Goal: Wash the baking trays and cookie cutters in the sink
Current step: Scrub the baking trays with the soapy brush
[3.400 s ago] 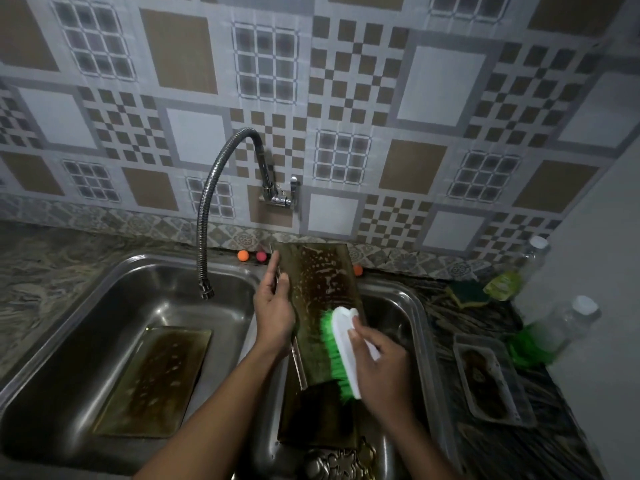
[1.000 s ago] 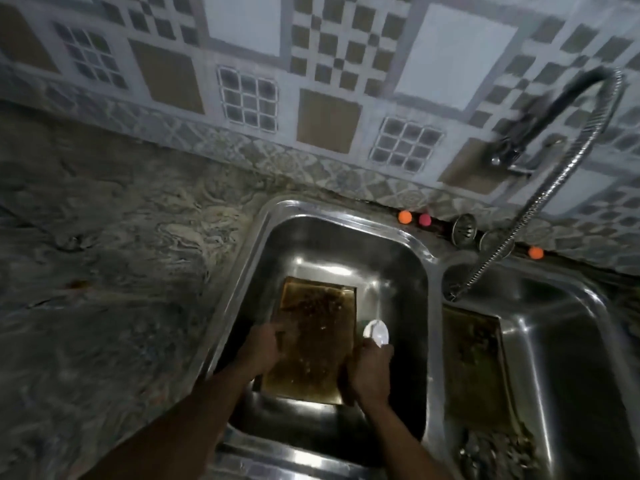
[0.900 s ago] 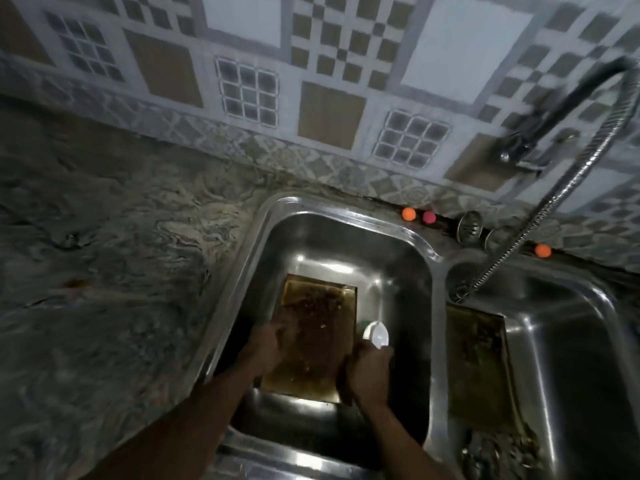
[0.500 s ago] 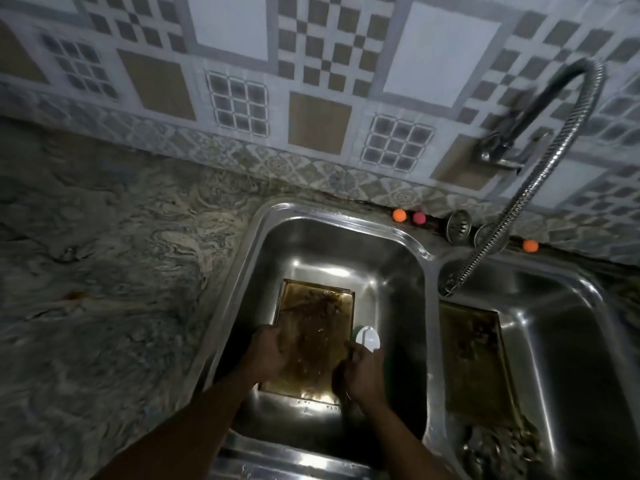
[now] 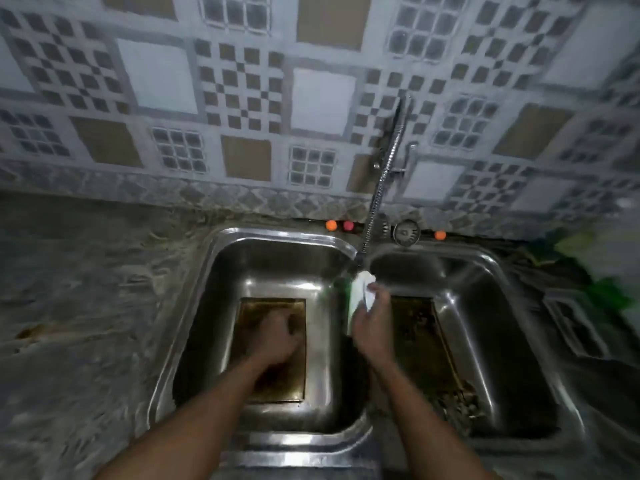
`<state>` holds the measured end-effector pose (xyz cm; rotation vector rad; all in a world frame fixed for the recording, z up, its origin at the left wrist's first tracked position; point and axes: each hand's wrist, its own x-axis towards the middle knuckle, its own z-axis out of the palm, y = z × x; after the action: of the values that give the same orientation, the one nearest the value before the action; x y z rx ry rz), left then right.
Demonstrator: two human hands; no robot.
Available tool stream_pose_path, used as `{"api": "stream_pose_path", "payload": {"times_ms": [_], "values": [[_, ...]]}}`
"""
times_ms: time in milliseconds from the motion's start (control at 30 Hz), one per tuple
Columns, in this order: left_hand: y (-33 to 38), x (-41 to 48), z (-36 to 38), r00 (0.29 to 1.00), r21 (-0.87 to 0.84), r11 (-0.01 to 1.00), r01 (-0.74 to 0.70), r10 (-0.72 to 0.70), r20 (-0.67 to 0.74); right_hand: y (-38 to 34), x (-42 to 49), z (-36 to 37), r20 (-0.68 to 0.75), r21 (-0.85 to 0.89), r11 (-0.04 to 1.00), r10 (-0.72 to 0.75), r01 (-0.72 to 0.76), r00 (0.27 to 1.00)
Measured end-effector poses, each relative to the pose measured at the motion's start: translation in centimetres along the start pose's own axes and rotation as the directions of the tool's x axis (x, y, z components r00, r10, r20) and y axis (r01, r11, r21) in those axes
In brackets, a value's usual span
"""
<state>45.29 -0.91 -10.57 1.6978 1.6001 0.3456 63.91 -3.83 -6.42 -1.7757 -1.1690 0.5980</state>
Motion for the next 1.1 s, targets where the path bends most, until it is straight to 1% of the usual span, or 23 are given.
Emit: {"api": "stream_pose_path", "payload": {"times_ms": [100, 233, 333, 467, 533, 600, 700, 800, 900, 967, 1033, 1100], "values": [[4.3, -0.1, 2.0, 0.998, 0.013, 0.998, -0.055, 0.055, 0.006, 0.5, 1.5, -4.6, -0.063, 0.042, 0.998, -0.051, 0.053, 0.997], [10.3, 0.4, 5.5, 0.986, 0.027, 0.986, -0.165, 0.166, -0.011, 2.7, 3.5, -11.2, -0.112, -0.024, 0.998, -0.058, 0.056, 0.992], [15.0, 0.8, 8.7, 0.982, 0.021, 0.982, -0.186, 0.186, -0.013, 5.4, 5.1, -16.2, -0.129, -0.047, 0.997, -0.068, 0.062, 0.989], [19.4, 1.2, 13.6, 0.985, 0.011, 0.985, -0.173, 0.174, -0.017, 9.9, 7.7, -23.1, -0.110, -0.105, 0.993, -0.072, 0.060, 0.991], [20.5, 1.6, 16.2, 0.988, 0.024, 0.988, -0.154, 0.154, -0.007, 12.4, 9.7, -26.4, -0.125, -0.147, 0.987, -0.088, 0.069, 0.988], [21.2, 1.9, 18.8, 0.996, 0.065, 0.994, -0.087, 0.087, 0.001, 14.8, 11.9, -29.8, -0.138, -0.200, 0.978, -0.089, 0.061, 0.986], [22.5, 2.2, 22.1, 0.998, 0.157, 0.987, 0.046, -0.052, 0.037, 17.8, 14.8, -34.9, -0.160, -0.260, 0.965, -0.070, 0.026, 0.985], [23.1, 3.0, 24.3, 0.994, 0.228, 0.969, 0.095, -0.104, 0.029, 20.4, 17.3, -39.1, -0.163, -0.317, 0.948, -0.033, -0.020, 0.986], [22.6, 4.2, 25.7, 0.985, 0.292, 0.943, 0.161, -0.170, 0.005, 23.1, 19.0, -41.1, -0.090, -0.377, 0.925, 0.014, -0.047, 0.996], [22.1, 5.2, 26.4, 0.984, 0.324, 0.930, 0.171, -0.176, -0.014, 24.7, 19.9, -41.3, -0.032, -0.395, 0.917, 0.046, -0.055, 0.998], [21.0, 6.4, 27.4, 0.984, 0.340, 0.924, 0.175, -0.175, -0.030, 25.9, 20.6, -41.0, -0.007, -0.424, 0.903, 0.065, -0.062, 0.998], [19.9, 7.5, 28.2, 0.975, 0.340, 0.915, 0.217, -0.220, -0.031, 26.6, 20.9, -40.6, 0.002, -0.456, 0.889, 0.057, -0.050, 0.998]]}}
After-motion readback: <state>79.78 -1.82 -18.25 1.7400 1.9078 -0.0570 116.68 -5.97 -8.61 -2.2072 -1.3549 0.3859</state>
